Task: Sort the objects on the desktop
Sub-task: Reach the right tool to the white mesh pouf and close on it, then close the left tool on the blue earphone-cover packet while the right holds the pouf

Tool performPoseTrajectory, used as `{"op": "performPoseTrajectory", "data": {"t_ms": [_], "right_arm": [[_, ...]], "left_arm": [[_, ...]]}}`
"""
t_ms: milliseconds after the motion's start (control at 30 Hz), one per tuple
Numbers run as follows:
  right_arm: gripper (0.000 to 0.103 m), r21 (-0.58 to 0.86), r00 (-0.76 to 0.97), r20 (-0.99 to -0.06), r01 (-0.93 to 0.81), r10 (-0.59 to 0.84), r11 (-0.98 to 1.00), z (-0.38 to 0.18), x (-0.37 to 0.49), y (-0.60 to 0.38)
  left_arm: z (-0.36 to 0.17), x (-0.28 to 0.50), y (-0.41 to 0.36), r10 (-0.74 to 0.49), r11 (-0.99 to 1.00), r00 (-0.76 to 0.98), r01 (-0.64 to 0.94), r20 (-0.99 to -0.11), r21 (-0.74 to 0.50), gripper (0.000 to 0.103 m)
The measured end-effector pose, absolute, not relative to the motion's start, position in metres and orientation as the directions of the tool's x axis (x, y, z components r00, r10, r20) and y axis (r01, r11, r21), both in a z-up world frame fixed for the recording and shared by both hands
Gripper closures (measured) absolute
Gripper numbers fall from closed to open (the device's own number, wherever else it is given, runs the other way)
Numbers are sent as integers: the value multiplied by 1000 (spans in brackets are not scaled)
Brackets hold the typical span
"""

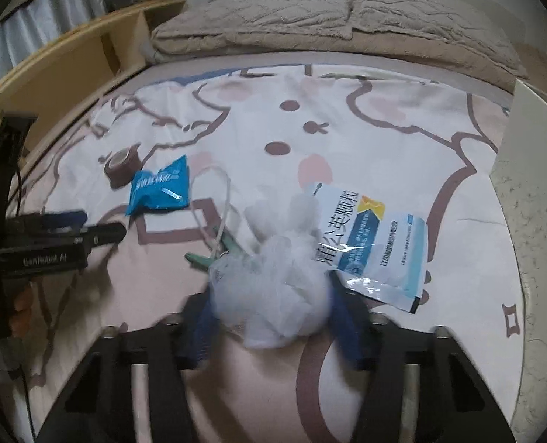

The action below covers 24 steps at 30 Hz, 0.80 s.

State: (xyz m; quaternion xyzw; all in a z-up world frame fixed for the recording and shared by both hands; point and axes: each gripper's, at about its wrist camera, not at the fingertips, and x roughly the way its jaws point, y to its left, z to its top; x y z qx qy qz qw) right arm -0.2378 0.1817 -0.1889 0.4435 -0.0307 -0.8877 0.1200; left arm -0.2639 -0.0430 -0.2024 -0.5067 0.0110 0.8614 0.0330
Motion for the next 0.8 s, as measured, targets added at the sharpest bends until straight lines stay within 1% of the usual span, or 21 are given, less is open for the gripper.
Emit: {"op": "performPoseTrajectory", "data": {"t_ms": [67, 133, 200, 533, 667, 800], "right_arm": [[61, 187, -583, -771, 177, -257, -966, -190, -238, 187], [63, 210, -590, -760, 172, -271, -962, -190, -235, 192], [63, 225, -588, -759, 168, -281, -960, -190, -233, 194], [63, 249, -583, -749, 191, -314, -950, -196, -205, 195], [63, 268, -580, -742, 201, -335, -942, -198, -194, 194], [63, 254, -575, -744, 227, -340, -940, -198, -182, 189]], "left_arm": [[-202, -264, -43, 56, -997, -490, -74, -870, -22, 19], [-200, -265, -43, 70, -996, -494, -79, -867, -36, 26], [-196, -266, -41, 99, -994, -497, -89, -862, -62, 28], [-180, -275, -20, 186, -981, -519, -149, -834, -126, 28], [-176, -283, -11, 177, -980, -537, -169, -824, -101, 27], [-173, -294, -6, 164, -979, -557, -193, -814, -65, 27]]}}
